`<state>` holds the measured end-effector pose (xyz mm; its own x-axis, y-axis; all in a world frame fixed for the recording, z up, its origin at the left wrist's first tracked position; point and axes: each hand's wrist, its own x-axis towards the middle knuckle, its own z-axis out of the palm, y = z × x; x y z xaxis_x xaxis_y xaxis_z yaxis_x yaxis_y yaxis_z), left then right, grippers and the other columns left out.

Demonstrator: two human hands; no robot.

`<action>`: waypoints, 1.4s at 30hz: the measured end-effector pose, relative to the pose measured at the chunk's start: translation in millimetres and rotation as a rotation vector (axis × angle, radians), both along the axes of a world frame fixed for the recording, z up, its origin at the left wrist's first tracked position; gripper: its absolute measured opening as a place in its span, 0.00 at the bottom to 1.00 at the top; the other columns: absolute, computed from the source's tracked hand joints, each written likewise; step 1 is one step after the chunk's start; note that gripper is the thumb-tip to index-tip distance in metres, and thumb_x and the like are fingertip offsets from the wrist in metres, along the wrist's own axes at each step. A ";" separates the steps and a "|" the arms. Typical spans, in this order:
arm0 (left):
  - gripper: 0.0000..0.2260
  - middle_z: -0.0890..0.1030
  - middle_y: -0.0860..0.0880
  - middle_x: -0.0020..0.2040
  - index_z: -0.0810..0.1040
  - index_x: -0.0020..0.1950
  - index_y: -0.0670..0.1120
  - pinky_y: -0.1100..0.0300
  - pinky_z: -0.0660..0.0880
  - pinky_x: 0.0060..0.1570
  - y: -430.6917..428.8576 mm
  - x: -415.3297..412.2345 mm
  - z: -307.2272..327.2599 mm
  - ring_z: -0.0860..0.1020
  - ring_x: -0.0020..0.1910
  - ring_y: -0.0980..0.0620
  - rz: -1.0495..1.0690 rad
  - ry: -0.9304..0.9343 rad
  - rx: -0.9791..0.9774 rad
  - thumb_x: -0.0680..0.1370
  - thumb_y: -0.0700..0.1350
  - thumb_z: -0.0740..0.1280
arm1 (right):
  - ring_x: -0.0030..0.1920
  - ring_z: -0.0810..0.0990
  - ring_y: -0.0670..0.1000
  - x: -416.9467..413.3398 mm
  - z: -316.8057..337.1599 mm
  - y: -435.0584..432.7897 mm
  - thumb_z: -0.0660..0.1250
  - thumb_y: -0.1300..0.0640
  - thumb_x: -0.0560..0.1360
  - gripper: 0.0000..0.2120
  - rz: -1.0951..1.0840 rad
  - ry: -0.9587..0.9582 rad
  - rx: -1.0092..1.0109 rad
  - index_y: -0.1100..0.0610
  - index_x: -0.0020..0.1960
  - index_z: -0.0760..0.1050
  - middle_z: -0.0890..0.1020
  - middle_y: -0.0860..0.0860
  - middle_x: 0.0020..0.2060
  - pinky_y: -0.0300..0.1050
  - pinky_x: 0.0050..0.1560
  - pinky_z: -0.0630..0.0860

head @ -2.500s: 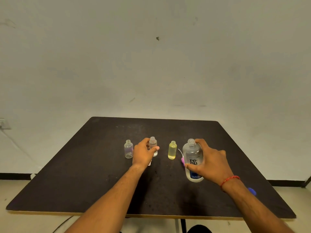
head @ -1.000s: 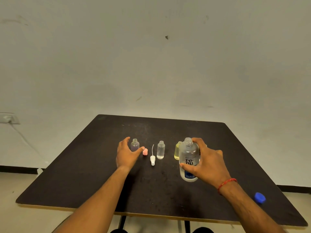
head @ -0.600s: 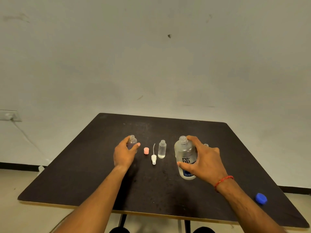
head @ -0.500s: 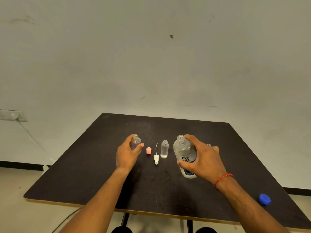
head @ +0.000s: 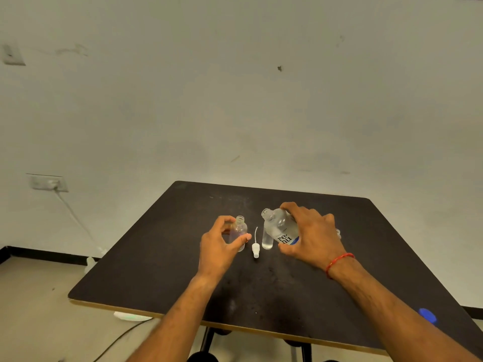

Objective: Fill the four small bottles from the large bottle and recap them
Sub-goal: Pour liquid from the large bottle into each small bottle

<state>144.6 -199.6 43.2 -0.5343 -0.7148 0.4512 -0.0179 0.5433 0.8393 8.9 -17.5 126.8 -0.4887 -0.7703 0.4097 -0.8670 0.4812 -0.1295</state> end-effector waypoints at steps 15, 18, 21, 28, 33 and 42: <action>0.20 0.81 0.65 0.52 0.79 0.60 0.58 0.77 0.74 0.51 11.2 7.1 11.6 0.80 0.54 0.64 -0.065 0.018 -0.049 0.70 0.55 0.79 | 0.57 0.70 0.48 -1.6 19.1 -7.6 0.62 0.32 0.65 0.38 0.021 0.153 0.133 0.36 0.72 0.57 0.74 0.45 0.56 0.51 0.56 0.65; 0.20 0.81 0.65 0.52 0.79 0.60 0.59 0.77 0.73 0.50 11.5 7.3 12.0 0.79 0.54 0.66 -0.065 0.006 -0.058 0.70 0.56 0.79 | 0.56 0.70 0.49 -0.6 22.5 -7.0 0.57 0.32 0.62 0.38 0.020 0.156 0.128 0.36 0.72 0.58 0.74 0.45 0.55 0.51 0.54 0.64; 0.20 0.80 0.66 0.52 0.79 0.60 0.60 0.78 0.73 0.49 11.9 7.2 12.7 0.79 0.54 0.67 -0.071 -0.005 -0.063 0.70 0.57 0.79 | 0.57 0.70 0.49 -0.9 24.8 -6.5 0.60 0.33 0.64 0.37 0.029 0.176 0.142 0.36 0.73 0.58 0.74 0.45 0.56 0.52 0.55 0.64; 0.22 0.82 0.62 0.54 0.80 0.61 0.57 0.77 0.73 0.50 12.4 6.8 11.6 0.79 0.54 0.64 -0.061 -0.019 -0.081 0.70 0.57 0.79 | 0.60 0.68 0.49 -3.2 30.0 -6.9 0.68 0.40 0.68 0.37 0.026 0.240 0.184 0.36 0.74 0.56 0.72 0.45 0.57 0.52 0.58 0.63; 0.22 0.81 0.64 0.52 0.79 0.61 0.58 0.78 0.73 0.49 13.3 4.8 13.0 0.79 0.53 0.66 -0.062 -0.022 -0.073 0.70 0.58 0.78 | 0.62 0.67 0.50 -4.4 35.1 -8.4 0.69 0.41 0.69 0.38 0.029 0.278 0.203 0.36 0.74 0.56 0.72 0.46 0.59 0.53 0.59 0.62; 0.23 0.83 0.60 0.54 0.80 0.62 0.56 0.74 0.75 0.51 11.6 2.5 9.4 0.80 0.54 0.63 -0.065 -0.024 -0.083 0.70 0.58 0.79 | 0.63 0.67 0.51 -5.2 41.6 -11.2 0.69 0.42 0.68 0.38 0.041 0.317 0.233 0.37 0.74 0.56 0.71 0.47 0.61 0.54 0.59 0.62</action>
<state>147.1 -188.0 52.6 -0.5897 -0.6390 0.4940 0.0006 0.6113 0.7914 3.6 -28.7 168.5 -0.3327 -0.8769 0.3470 -0.8655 0.4300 0.2568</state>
